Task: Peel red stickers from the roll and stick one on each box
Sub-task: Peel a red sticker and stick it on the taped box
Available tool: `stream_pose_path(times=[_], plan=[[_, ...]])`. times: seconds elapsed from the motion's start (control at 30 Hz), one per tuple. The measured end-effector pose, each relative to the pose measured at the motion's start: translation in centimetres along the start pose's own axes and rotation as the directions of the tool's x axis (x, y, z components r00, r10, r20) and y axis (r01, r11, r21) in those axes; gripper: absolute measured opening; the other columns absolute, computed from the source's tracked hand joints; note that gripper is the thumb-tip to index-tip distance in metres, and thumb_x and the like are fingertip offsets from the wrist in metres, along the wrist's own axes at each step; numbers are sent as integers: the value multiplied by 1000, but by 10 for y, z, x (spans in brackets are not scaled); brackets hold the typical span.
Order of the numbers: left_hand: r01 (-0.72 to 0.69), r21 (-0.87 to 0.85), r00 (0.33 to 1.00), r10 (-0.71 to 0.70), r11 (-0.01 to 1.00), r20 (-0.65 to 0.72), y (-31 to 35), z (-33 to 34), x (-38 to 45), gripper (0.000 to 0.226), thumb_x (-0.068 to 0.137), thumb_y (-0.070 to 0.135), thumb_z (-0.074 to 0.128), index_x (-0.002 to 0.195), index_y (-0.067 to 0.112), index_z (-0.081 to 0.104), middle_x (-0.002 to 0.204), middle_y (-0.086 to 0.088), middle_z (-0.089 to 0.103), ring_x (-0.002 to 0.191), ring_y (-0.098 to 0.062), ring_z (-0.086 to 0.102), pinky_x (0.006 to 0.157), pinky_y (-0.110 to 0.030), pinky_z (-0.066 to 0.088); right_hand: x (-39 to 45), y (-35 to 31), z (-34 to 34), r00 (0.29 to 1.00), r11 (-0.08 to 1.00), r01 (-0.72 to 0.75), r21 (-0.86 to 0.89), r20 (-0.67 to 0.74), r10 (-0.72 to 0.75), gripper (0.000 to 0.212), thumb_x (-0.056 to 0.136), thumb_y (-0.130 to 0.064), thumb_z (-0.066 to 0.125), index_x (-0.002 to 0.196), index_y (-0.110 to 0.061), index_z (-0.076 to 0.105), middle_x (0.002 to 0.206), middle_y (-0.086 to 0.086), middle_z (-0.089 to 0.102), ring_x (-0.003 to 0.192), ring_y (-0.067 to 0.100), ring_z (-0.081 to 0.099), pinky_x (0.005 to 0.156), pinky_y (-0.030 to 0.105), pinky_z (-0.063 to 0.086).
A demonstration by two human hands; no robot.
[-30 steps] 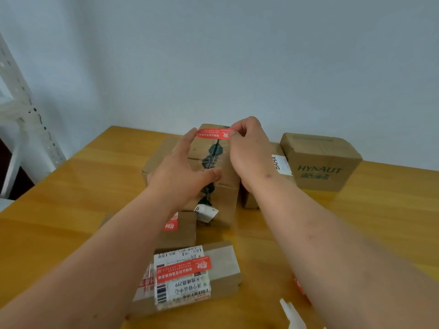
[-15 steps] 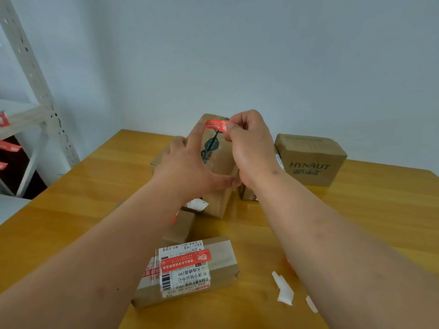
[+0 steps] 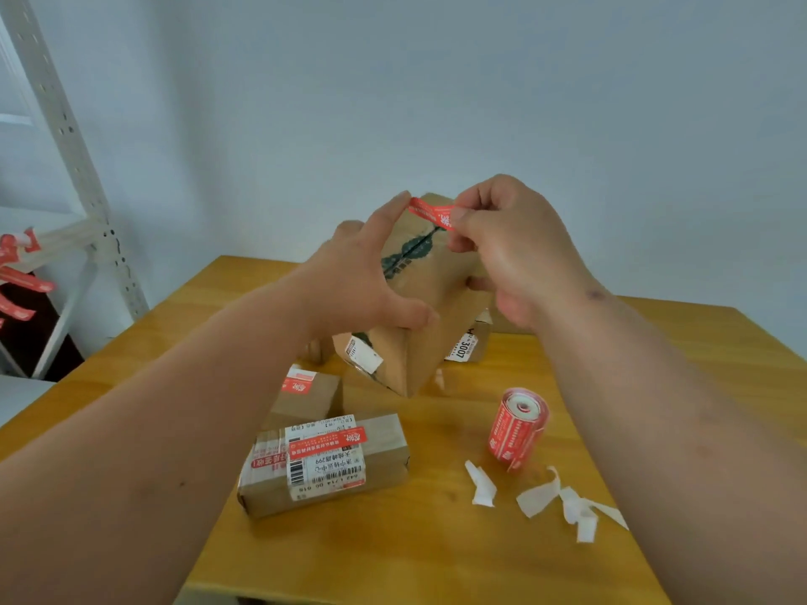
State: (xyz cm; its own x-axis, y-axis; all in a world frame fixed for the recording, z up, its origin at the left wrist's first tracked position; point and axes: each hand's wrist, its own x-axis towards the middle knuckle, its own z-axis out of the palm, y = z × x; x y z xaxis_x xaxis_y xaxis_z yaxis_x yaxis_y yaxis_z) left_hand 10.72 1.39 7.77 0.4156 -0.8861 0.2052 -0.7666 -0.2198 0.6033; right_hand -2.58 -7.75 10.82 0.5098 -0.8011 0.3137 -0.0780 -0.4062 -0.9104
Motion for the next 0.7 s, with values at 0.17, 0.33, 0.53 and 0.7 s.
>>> stream_pose_path(times=[0.17,0.33,0.53,0.7], plan=[[-16,-35,987,22,999,158,7,27,4,118,59,48,86,143,60,5,140,1,33,119,-25,44,97,-42,48,-13,18,-23,995,992,-101,-76,2,101,7,89,-14,56,91,-20,58,85,5,66,87,23,62,87,51,52],[-115,70,976,99,991,194,16,35,16,119,62,47,85,146,54,1,144,2,31,124,-22,39,102,-44,43,-10,33,-40,986,982,-167,-85,6,168,6,90,-14,58,91,-19,58,84,4,64,97,30,63,86,58,51],[-201,111,957,172,973,232,24,34,22,117,63,51,84,144,57,0,144,6,31,121,-21,40,98,-42,48,-6,37,-60,979,978,-190,-91,56,195,4,89,-15,64,92,-15,61,83,4,62,81,22,62,74,59,56],[-81,-31,928,87,996,363,18,40,22,112,66,42,85,144,57,6,138,10,36,116,-16,46,91,-30,50,-7,43,-58,962,960,-228,-163,112,247,8,91,-7,55,91,-15,58,88,7,59,81,24,61,72,60,56]])
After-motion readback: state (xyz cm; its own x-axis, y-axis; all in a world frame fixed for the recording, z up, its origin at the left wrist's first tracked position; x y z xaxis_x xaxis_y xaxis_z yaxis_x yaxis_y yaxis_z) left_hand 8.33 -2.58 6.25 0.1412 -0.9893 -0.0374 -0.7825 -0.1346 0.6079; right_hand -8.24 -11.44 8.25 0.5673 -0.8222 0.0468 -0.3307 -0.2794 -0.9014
